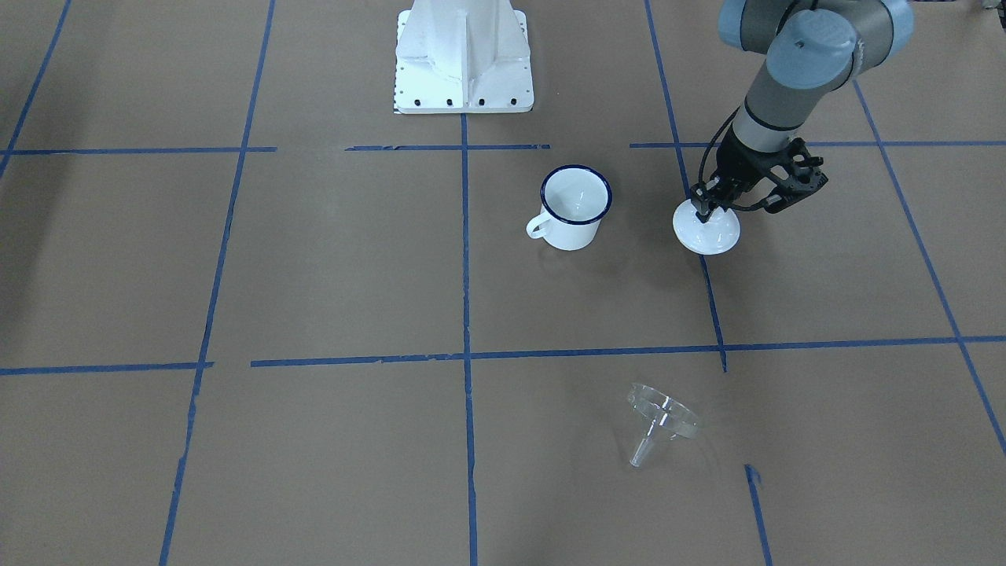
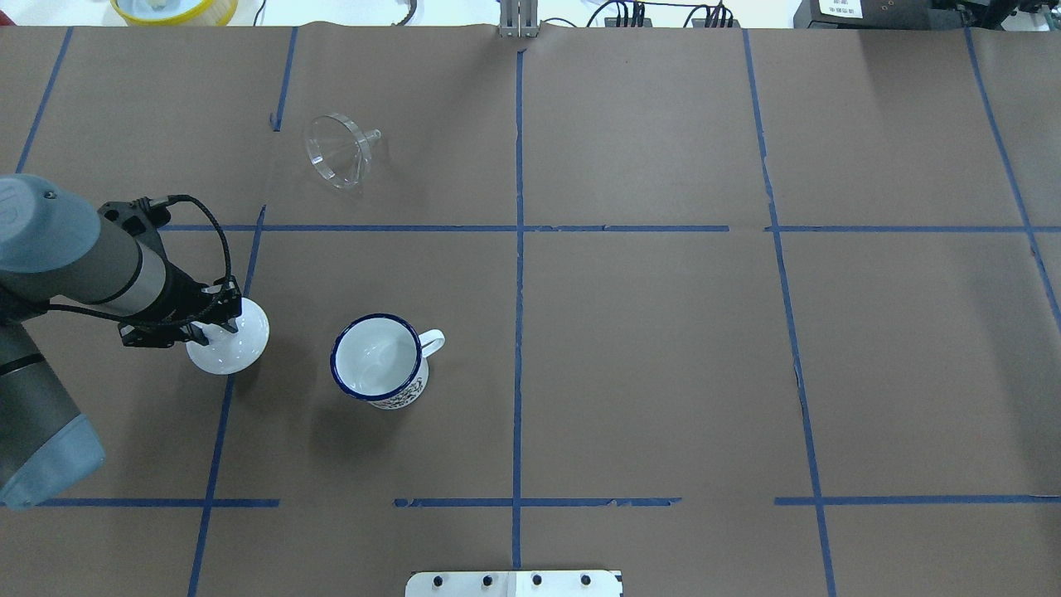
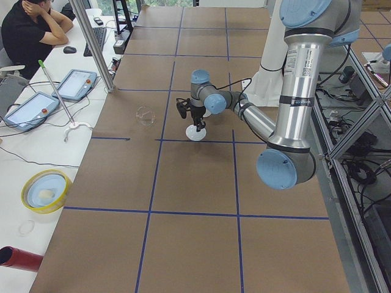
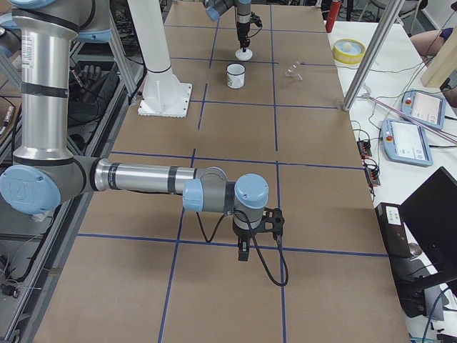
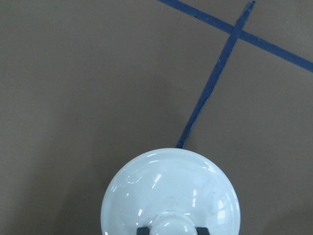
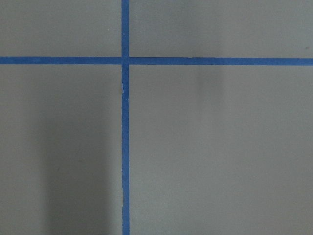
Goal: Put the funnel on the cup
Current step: 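Lift the white lid off the mug and carry it beside the mug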
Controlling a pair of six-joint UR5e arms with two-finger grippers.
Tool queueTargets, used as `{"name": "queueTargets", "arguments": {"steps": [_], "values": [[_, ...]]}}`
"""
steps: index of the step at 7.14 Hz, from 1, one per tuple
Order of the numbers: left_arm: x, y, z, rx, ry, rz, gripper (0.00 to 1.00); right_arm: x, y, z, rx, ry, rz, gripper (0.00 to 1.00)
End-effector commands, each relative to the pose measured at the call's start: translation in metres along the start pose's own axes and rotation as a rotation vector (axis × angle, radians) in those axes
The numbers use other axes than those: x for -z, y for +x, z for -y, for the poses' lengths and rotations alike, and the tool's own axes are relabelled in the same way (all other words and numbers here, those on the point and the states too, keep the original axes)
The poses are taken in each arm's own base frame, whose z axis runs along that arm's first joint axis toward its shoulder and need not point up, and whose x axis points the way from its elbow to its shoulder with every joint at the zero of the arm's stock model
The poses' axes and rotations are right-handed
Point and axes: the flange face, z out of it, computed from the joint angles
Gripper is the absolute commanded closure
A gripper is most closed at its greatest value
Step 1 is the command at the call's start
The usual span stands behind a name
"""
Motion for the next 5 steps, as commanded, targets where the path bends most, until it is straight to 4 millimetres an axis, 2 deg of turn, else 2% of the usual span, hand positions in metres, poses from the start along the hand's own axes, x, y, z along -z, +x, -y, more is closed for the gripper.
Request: {"name": "queueTargets", "arguments": {"steps": [1, 2, 5], "values": [[-0.016, 0.012, 0.000, 0.011, -0.039, -0.020, 1.00, 0.000, 0.000, 0.000, 0.000, 0.000, 0.000, 0.00], [-0.014, 0.013, -0.005, 0.006, -0.043, -0.022, 1.00, -0.001, 0.000, 0.000, -0.001, -0.001, 0.000, 0.00], [-0.027, 0.019, -0.030, 0.007, -0.077, -0.005, 1.00, 0.000, 0.000, 0.000, 0.000, 0.000, 0.000, 0.00]]}}
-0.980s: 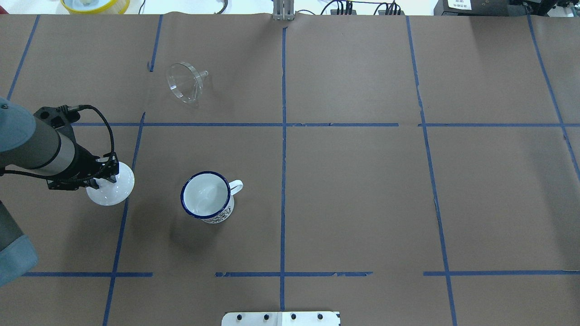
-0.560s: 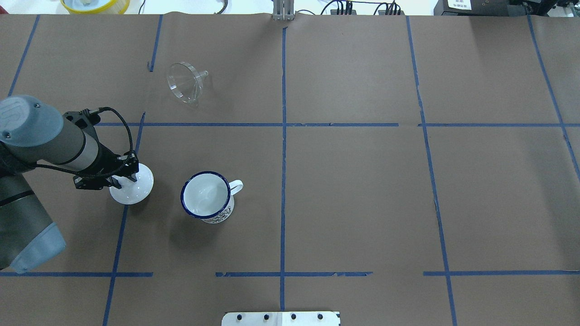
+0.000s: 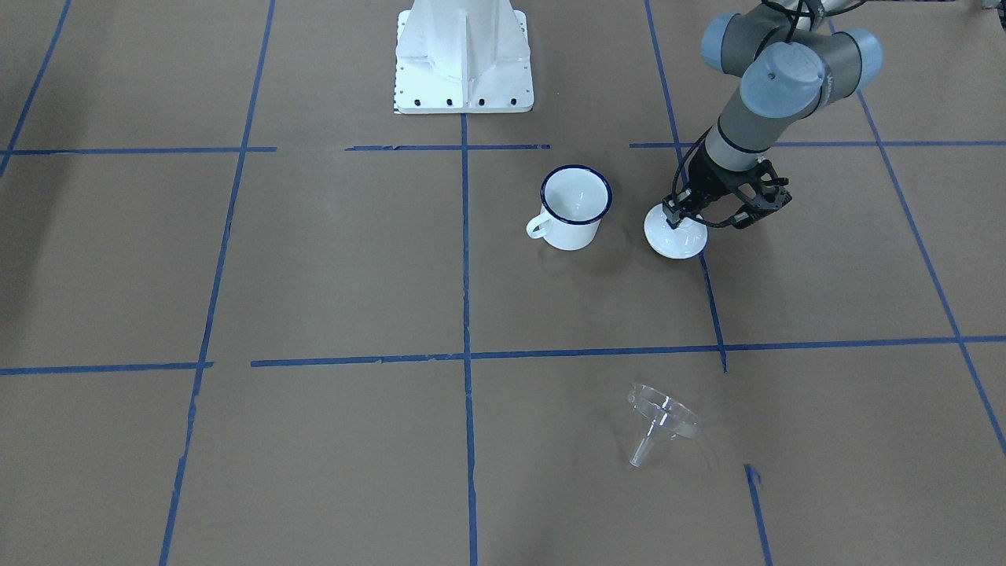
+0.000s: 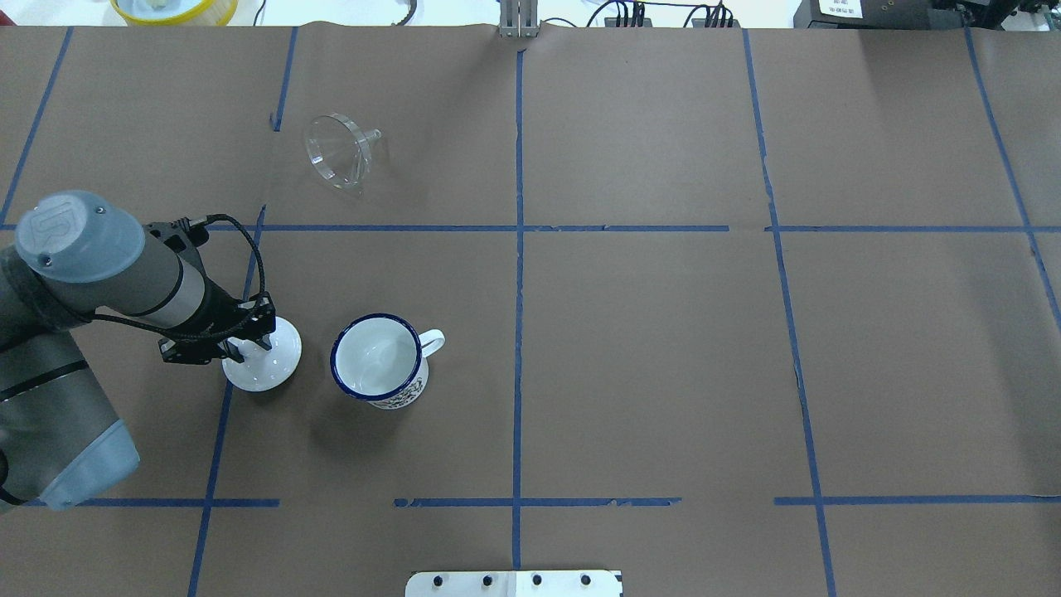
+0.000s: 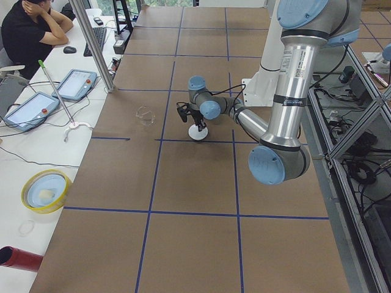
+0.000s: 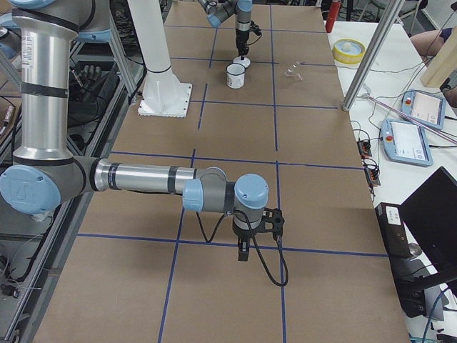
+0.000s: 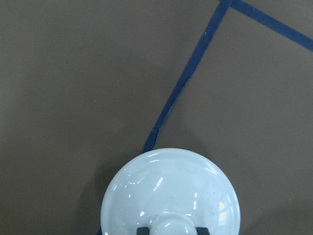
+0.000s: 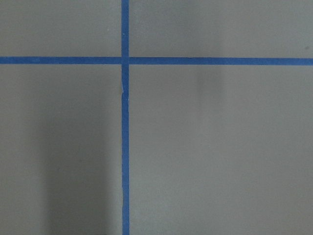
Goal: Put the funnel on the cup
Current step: 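Set the lid on the table, open the left gripper, rise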
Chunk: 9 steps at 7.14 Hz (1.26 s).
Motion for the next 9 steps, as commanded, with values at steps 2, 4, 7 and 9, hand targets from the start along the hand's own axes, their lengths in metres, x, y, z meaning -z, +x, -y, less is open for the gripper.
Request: {"name": "queueTargets", "arguments": {"steps": [2, 4, 7, 9], "values": [[-0.002, 0.001, -0.009, -0.003, -0.010, 0.004, 0.01, 0.000, 0.000, 0.000, 0.000, -0.001, 0.000, 0.00], [0.041, 0.004, -0.014, -0.007, 0.012, -0.039, 0.00, 0.000, 0.000, 0.000, 0.001, 0.001, 0.000, 0.00], [0.112, 0.050, 0.075, 0.036, 0.153, -0.109, 0.00, 0.000, 0.000, 0.000, 0.000, 0.001, 0.000, 0.00], [0.120, 0.073, 0.112, 0.175, 0.182, -0.271, 0.00, 0.000, 0.000, 0.000, 0.000, 0.001, 0.000, 0.00]]}}
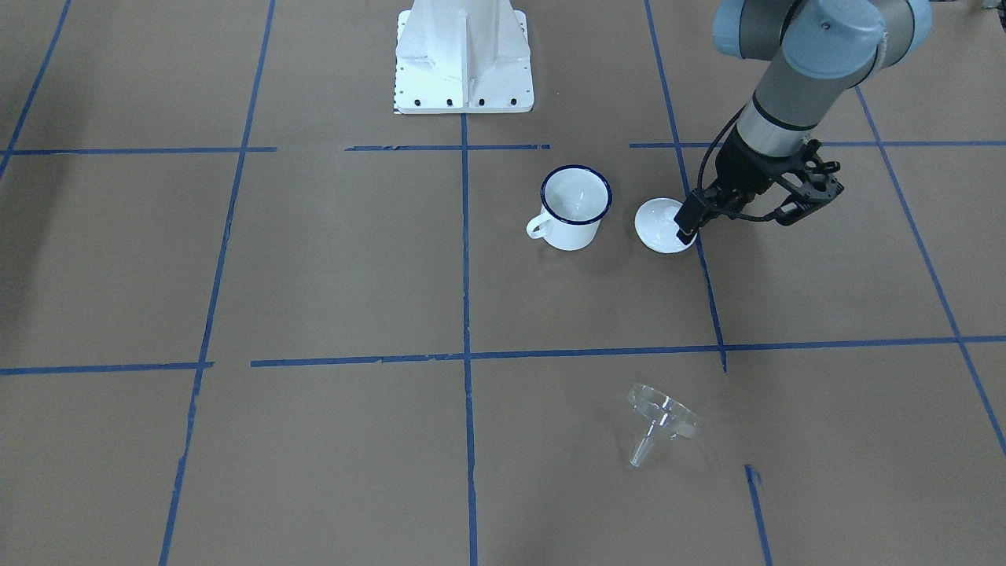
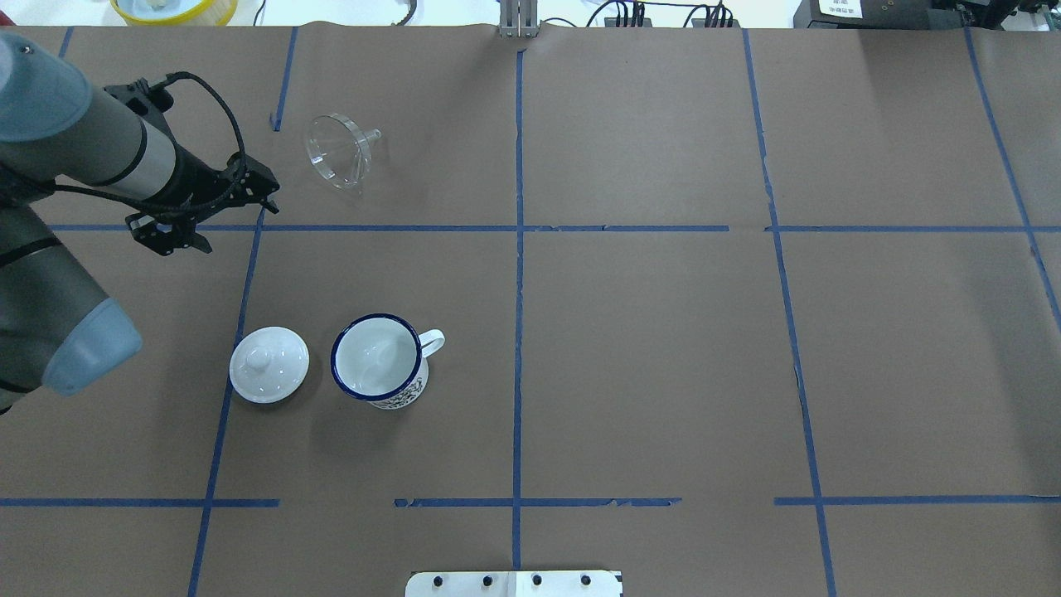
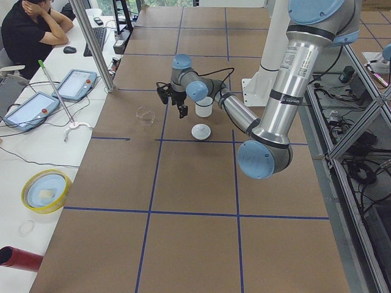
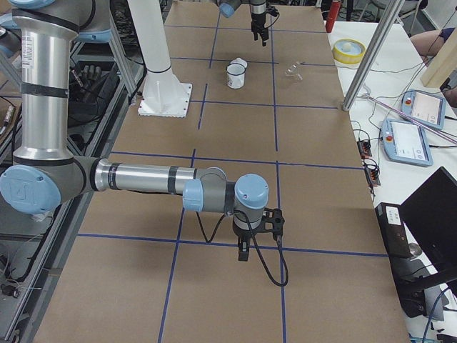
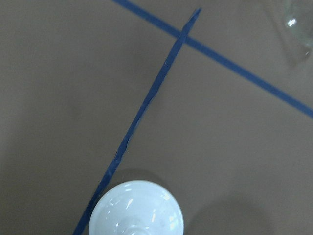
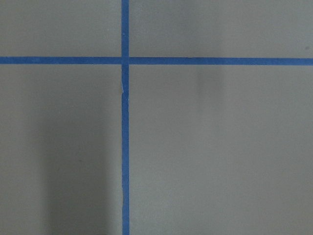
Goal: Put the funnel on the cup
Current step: 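Move the left gripper to the clear glass funnel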
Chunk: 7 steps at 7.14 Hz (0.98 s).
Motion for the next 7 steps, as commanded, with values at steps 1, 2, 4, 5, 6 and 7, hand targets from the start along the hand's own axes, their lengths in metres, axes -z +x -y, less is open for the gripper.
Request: {"name": "queueTargets", "arguments": {"steps": [1, 2, 4, 5, 6, 7], "values": [[-0.025, 0.012, 0.038, 0.233, -0.003, -0.222, 0.00, 0.000, 0.000, 0.000, -0.001, -0.001, 0.000, 0.00], [-0.041, 0.008, 0.054, 0.314, 0.022, -0.354, 0.00, 0.000, 0.000, 0.000, -0.001, -0.001, 0.000, 0.00], [-0.065, 0.012, 0.079, 0.550, 0.137, -0.610, 0.00, 0.000, 0.000, 0.000, 0.000, 0.001, 0.000, 0.00], [-0.091, 0.015, 0.054, 0.555, 0.143, -0.618, 0.00, 0.000, 0.000, 0.000, -0.001, -0.001, 0.000, 0.00], [-0.105, 0.032, 0.051, 0.553, 0.152, -0.615, 0.00, 0.000, 0.000, 0.000, -0.001, -0.001, 0.000, 0.00], [-0.112, 0.035, 0.045, 0.548, 0.143, -0.611, 0.00, 0.000, 0.000, 0.000, 0.000, 0.001, 0.000, 0.00]]}}
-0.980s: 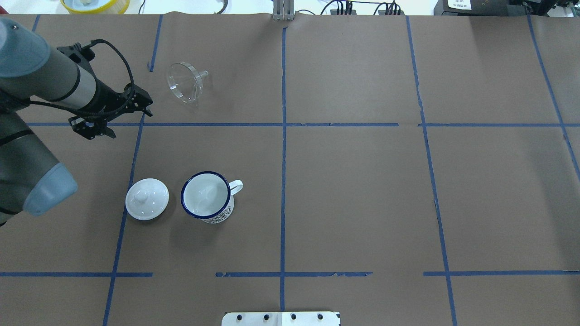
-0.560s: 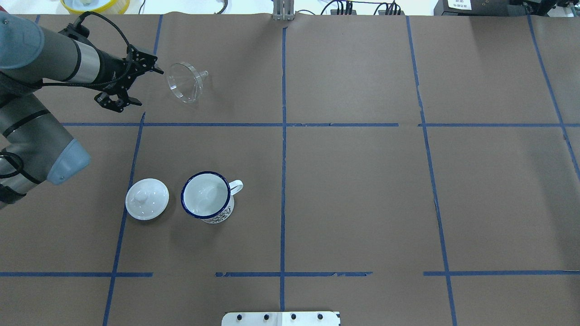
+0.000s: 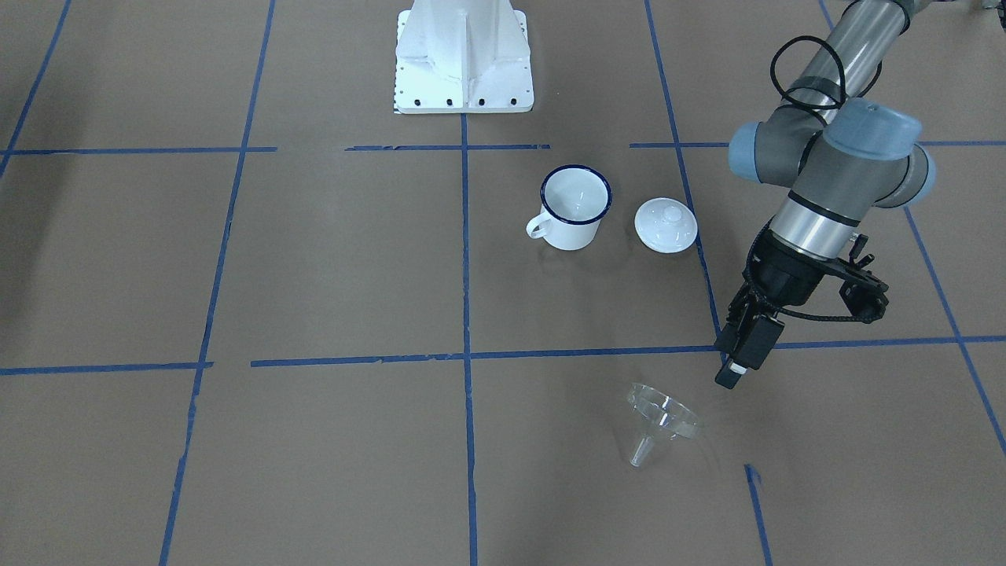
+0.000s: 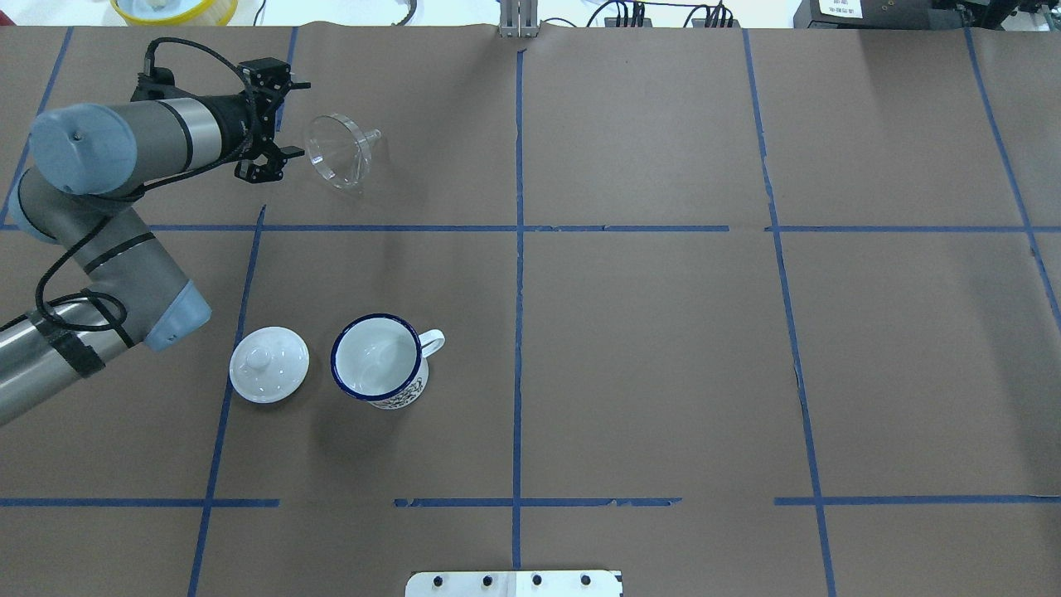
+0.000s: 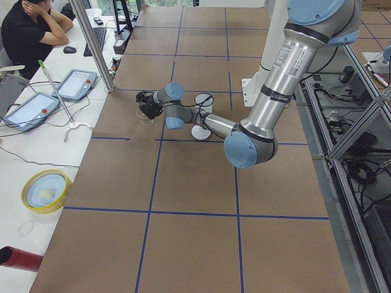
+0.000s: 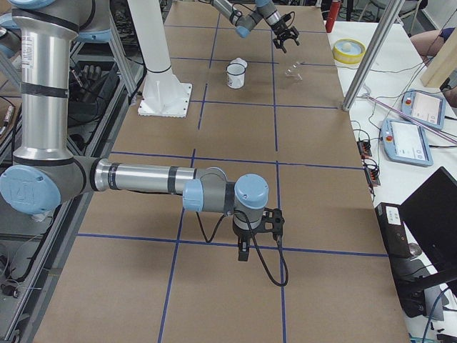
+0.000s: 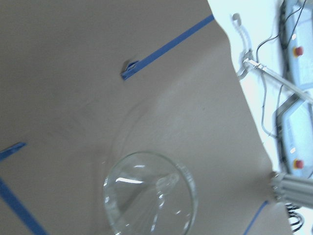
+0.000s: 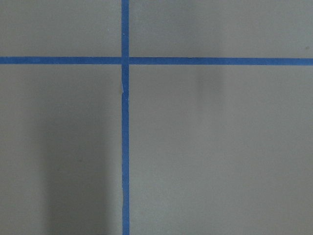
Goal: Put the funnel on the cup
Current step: 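Move the left gripper to the clear glass funnel, then grasp the funnel's rim with the left gripper and lift it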
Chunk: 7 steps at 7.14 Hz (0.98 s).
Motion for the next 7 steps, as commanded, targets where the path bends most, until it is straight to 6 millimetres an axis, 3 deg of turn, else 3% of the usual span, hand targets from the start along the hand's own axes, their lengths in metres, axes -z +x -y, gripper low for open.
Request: {"name": "queueTargets", "arguments": {"steps": [1, 2, 7], "values": [[-0.018, -0.015, -0.014, -0.001, -0.004, -0.020, 0.03, 0.000, 0.000, 0.000, 0.001, 0.001, 0.000, 0.00], [-0.033, -0.015, -0.011, -0.001, 0.007, -0.051, 0.07, 0.000, 0.000, 0.000, 0.000, 0.000, 0.000, 0.00], [-0.050, -0.024, 0.004, -0.006, 0.015, -0.111, 0.22, 0.000, 0.000, 0.000, 0.001, 0.001, 0.000, 0.00]]}}
